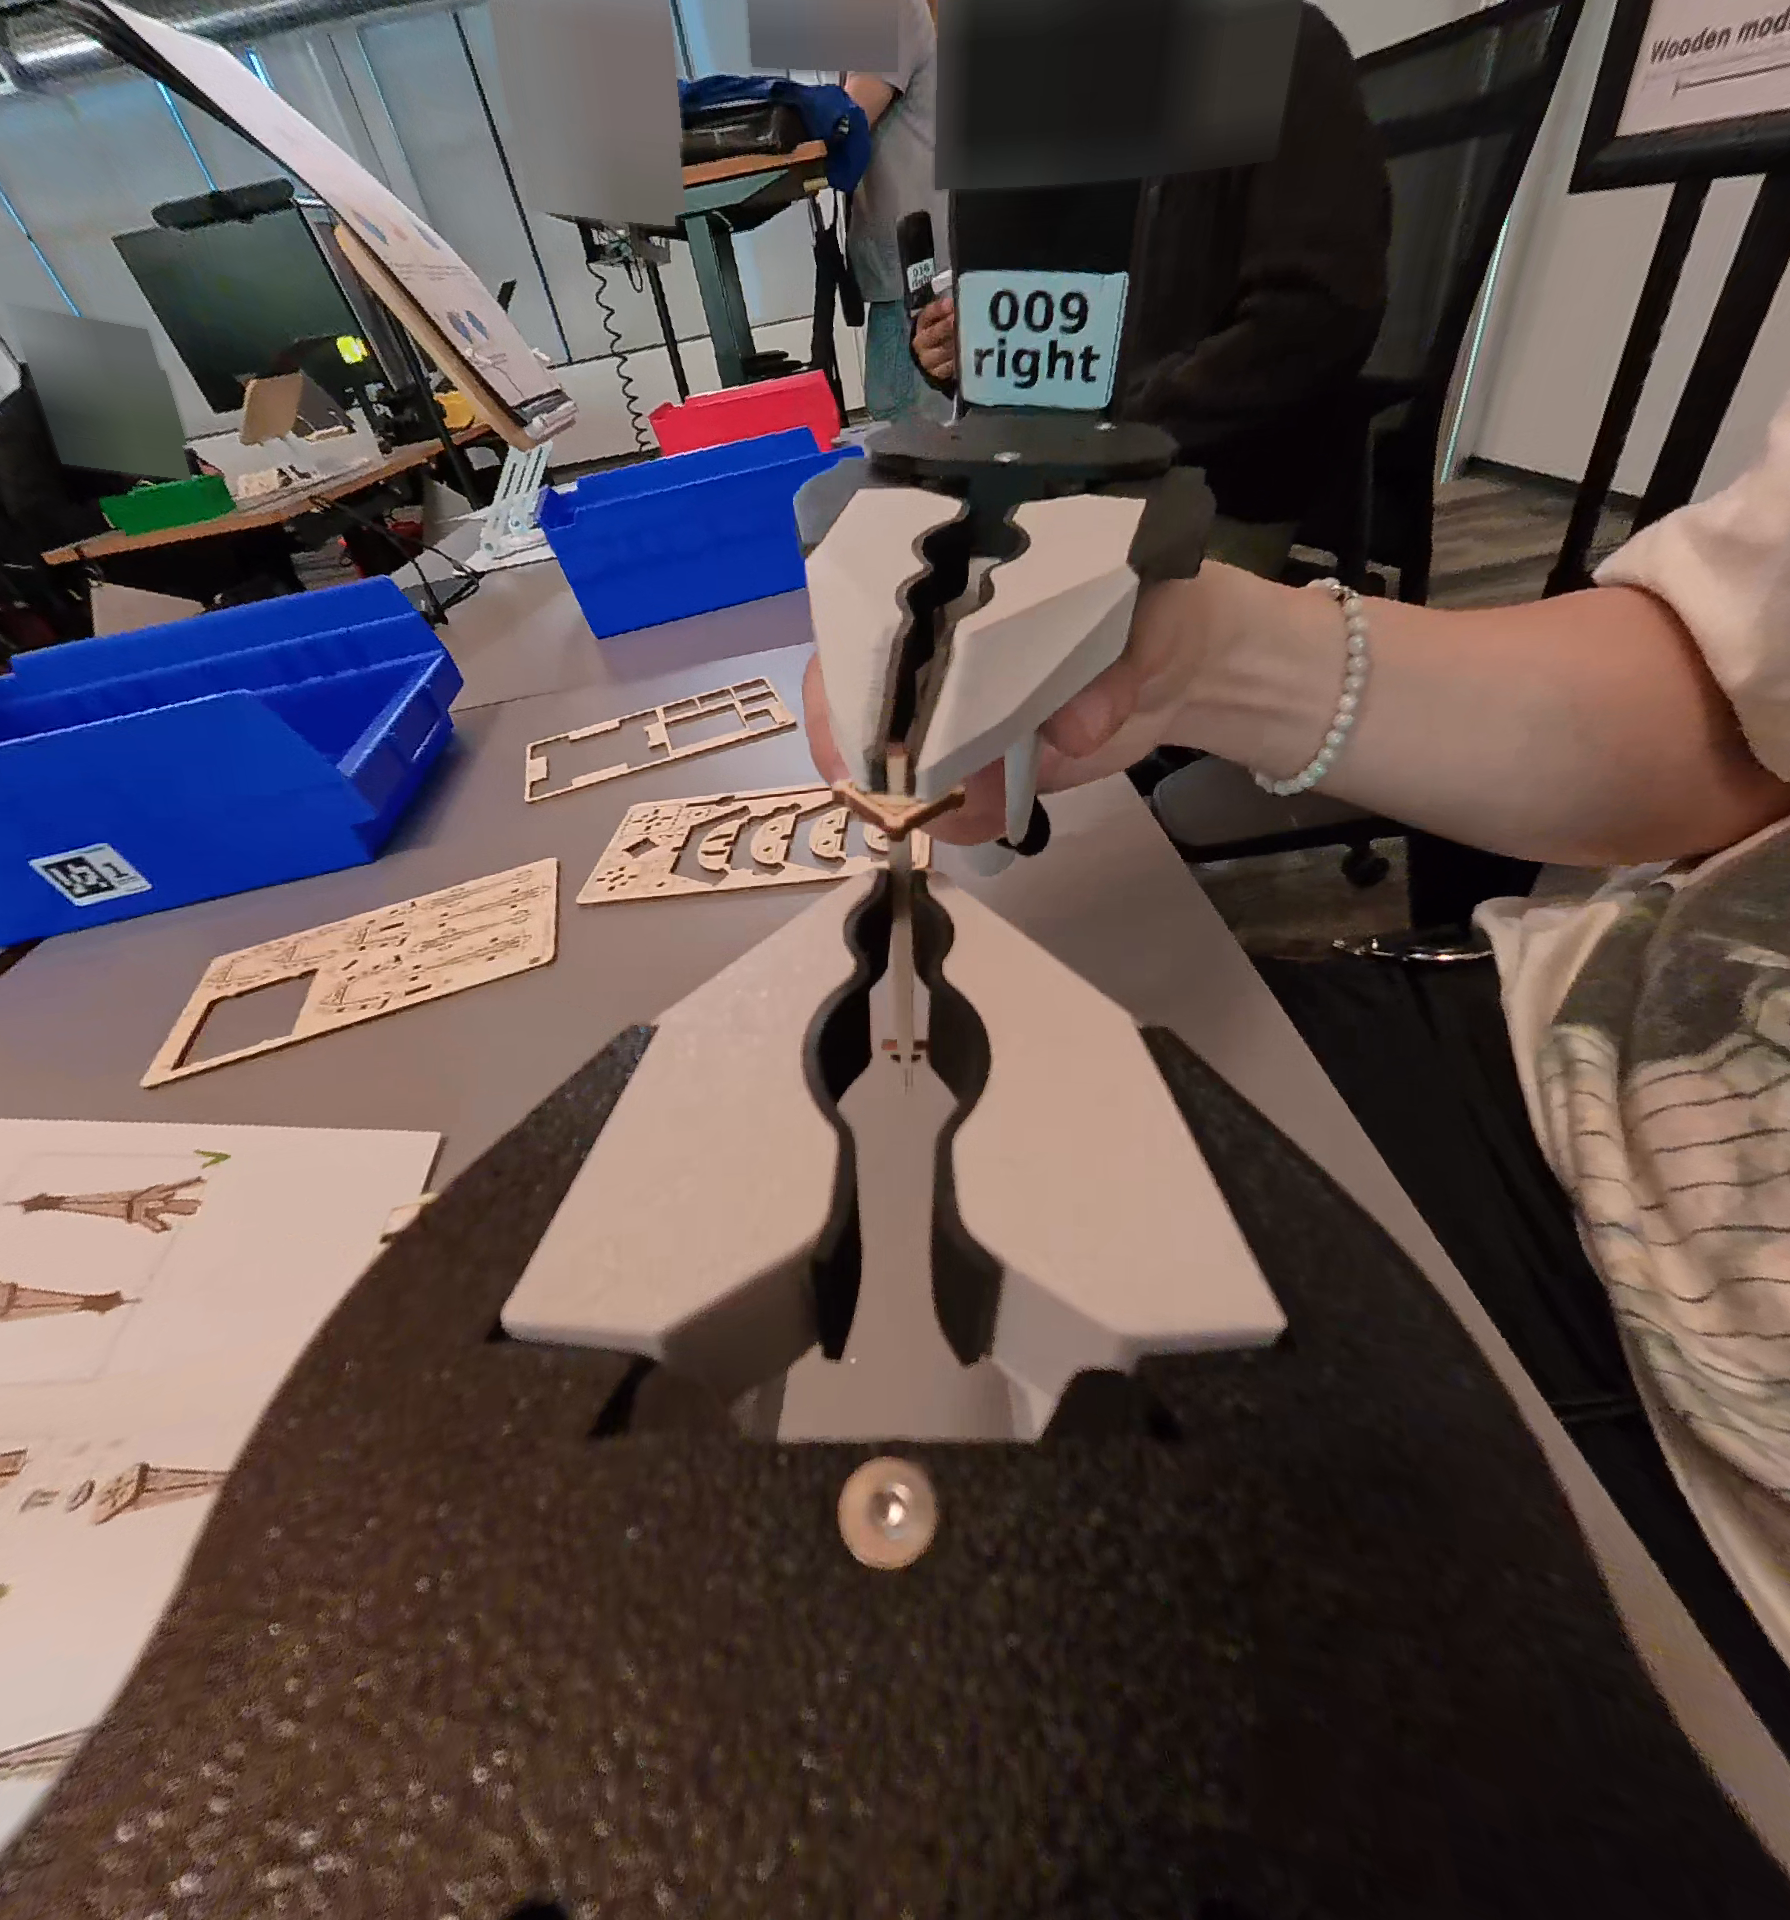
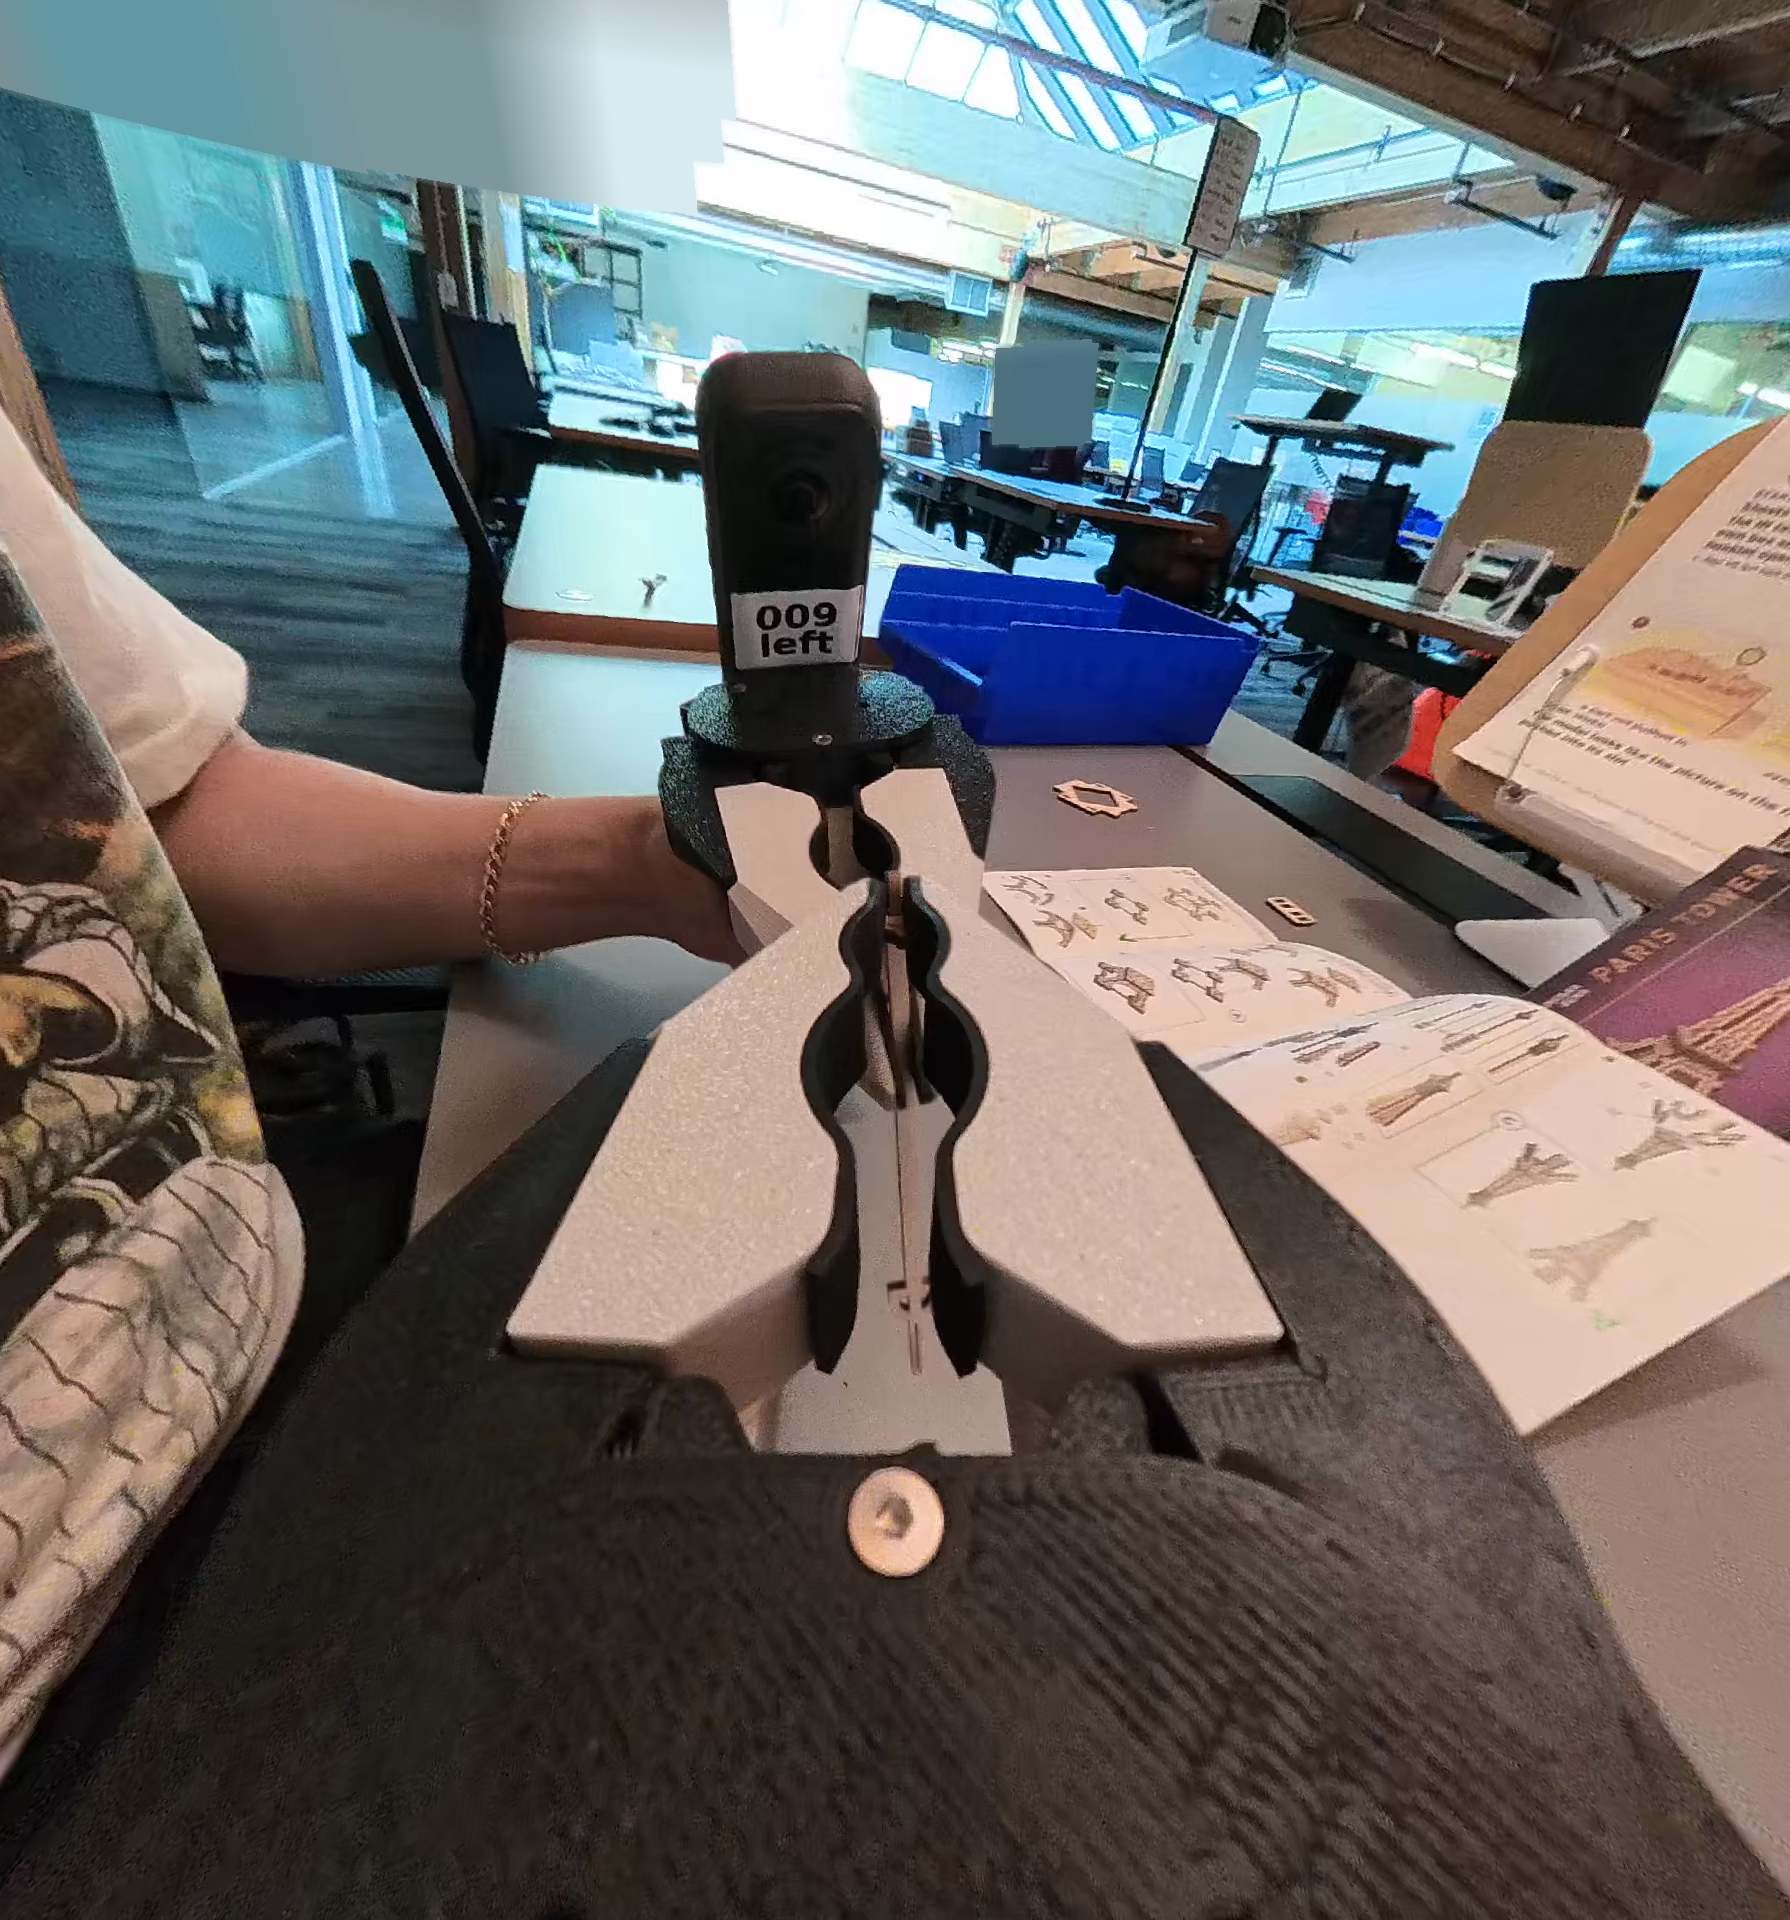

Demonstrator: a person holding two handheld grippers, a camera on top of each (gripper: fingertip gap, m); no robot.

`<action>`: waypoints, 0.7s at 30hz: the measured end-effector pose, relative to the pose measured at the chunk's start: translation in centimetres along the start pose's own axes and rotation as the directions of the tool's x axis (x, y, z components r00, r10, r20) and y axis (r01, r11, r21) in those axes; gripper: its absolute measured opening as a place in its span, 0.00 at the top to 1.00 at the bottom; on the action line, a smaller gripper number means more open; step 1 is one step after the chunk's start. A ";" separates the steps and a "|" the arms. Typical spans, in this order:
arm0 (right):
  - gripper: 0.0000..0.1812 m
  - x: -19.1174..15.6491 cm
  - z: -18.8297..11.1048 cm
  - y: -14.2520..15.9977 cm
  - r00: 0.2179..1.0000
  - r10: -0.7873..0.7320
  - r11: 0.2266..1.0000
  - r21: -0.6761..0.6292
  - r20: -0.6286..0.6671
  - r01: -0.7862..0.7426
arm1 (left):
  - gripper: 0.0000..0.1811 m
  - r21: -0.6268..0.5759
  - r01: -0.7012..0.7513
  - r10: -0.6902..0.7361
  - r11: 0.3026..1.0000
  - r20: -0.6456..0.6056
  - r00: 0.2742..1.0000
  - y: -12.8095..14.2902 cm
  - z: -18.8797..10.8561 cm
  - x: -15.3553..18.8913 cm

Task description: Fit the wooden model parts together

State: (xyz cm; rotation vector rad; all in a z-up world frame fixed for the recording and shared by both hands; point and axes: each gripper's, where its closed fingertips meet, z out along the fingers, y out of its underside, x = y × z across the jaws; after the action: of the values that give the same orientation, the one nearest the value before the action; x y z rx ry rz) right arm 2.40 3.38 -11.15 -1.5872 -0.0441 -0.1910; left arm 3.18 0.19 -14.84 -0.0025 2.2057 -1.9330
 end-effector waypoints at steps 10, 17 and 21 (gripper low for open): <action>0.99 0.4 0.1 0.7 0.996 0.085 0.996 -0.009 0.027 -0.085 | 1.00 -0.075 -0.036 0.039 0.997 0.042 0.998 0.7 -0.1 -0.5; 0.99 0.2 -0.4 0.8 0.997 0.075 0.997 -0.034 0.034 -0.074 | 1.00 -0.104 -0.038 0.042 0.994 0.042 0.998 0.8 0.2 -0.3; 0.99 0.1 -0.5 0.8 0.995 0.086 0.996 -0.021 0.045 -0.085 | 1.00 -0.106 -0.016 0.020 0.994 0.028 0.999 0.8 0.2 -0.1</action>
State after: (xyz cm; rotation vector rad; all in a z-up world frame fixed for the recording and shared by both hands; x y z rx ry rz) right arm 2.61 2.82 -11.96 -1.6096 -0.0102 -0.0879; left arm 3.40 0.07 -15.61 -0.0269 2.2786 -1.7928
